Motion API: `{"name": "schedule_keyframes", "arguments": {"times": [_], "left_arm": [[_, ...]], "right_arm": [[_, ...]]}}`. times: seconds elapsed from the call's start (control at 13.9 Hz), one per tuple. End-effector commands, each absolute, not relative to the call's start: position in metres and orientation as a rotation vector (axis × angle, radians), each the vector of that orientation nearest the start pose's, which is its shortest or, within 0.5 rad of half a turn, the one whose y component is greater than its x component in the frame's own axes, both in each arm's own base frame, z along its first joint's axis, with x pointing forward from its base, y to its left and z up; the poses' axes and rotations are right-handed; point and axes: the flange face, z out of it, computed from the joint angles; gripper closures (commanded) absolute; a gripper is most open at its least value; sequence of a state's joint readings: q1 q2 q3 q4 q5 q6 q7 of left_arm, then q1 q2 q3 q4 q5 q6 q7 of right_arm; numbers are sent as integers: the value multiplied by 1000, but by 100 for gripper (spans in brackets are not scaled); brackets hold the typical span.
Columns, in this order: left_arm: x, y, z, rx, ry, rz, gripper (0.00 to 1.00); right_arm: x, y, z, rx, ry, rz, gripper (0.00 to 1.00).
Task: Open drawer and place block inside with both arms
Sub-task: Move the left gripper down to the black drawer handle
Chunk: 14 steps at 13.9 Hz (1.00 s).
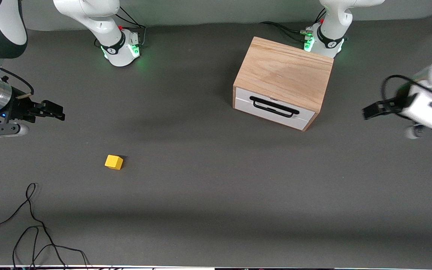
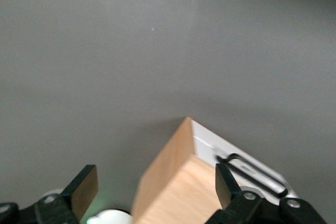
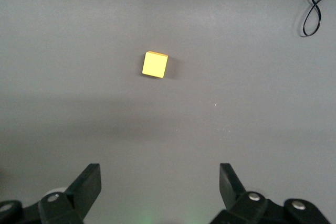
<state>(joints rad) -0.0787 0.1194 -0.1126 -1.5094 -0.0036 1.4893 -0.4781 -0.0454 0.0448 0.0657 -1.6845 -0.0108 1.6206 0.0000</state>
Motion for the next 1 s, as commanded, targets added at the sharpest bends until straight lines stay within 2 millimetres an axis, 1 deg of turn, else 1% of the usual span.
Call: {"name": "schedule_keyframes", "arguments": {"times": [0.0, 0.07, 0.14, 0.22, 0.29, 0.36, 0.43, 0.5, 0.65, 0.79, 0.93], "left_arm": [[562, -156, 566, -2984, -792, 262, 0], [558, -174, 564, -2926, -940, 257, 0], [553, -195, 558, -2861, -1074, 262, 0], [547, -216, 558, -2796, -1215, 249, 0], [541, -239, 553, -2725, -1337, 243, 0], [534, -265, 545, -2645, -1446, 240, 0], [528, -285, 538, -2575, -1534, 232, 0], [523, -301, 532, -2539, -1577, 231, 0], [517, -322, 525, -2486, -1655, 227, 0], [514, -325, 511, -2403, -1713, 248, 0], [514, -327, 491, -2370, -1686, 279, 0]], "right_arm": [[575, 10, 541, -3143, 51, 135, 0], [580, 11, 536, -3144, 49, 118, 0], [584, 11, 532, -3144, 51, 106, 0], [587, 12, 528, -3145, 51, 98, 0], [591, 13, 521, -3147, 50, 103, 0], [595, 12, 512, -3151, 63, 110, 0], [599, 12, 506, -3150, 101, 107, 0], [600, 12, 503, -3149, 106, 115, 0], [600, 14, 503, -3149, 106, 115, 0], [601, 14, 503, -3150, 113, 110, 0], [603, 14, 501, -3149, 115, 100, 0]]}}
